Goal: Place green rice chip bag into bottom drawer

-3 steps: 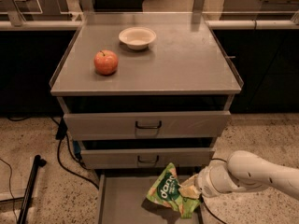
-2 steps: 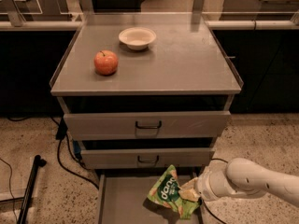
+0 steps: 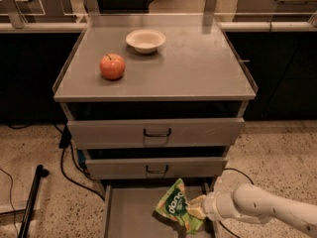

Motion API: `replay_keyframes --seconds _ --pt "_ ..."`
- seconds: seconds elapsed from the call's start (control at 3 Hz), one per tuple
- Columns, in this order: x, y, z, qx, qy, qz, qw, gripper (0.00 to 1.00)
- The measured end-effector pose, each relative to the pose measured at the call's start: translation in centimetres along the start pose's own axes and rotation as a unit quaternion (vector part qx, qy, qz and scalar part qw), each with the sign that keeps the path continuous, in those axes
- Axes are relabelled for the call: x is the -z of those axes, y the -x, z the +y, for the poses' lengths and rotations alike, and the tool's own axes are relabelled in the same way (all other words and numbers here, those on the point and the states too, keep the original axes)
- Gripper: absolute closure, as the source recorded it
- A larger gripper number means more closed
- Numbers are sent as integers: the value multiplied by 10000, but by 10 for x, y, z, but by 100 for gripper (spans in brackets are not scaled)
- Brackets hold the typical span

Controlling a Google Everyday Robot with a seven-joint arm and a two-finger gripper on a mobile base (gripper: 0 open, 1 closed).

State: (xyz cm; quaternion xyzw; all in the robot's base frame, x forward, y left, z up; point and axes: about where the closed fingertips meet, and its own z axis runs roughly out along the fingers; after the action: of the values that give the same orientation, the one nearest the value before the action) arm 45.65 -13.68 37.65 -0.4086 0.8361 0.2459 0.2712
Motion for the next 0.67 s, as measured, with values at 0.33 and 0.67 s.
replay_keyframes --seconds 0.33,0.67 --pt "-24 -18 -5 96 40 62 9999 100" --pt "-55 -38 -21 147 -13 298 9994 100"
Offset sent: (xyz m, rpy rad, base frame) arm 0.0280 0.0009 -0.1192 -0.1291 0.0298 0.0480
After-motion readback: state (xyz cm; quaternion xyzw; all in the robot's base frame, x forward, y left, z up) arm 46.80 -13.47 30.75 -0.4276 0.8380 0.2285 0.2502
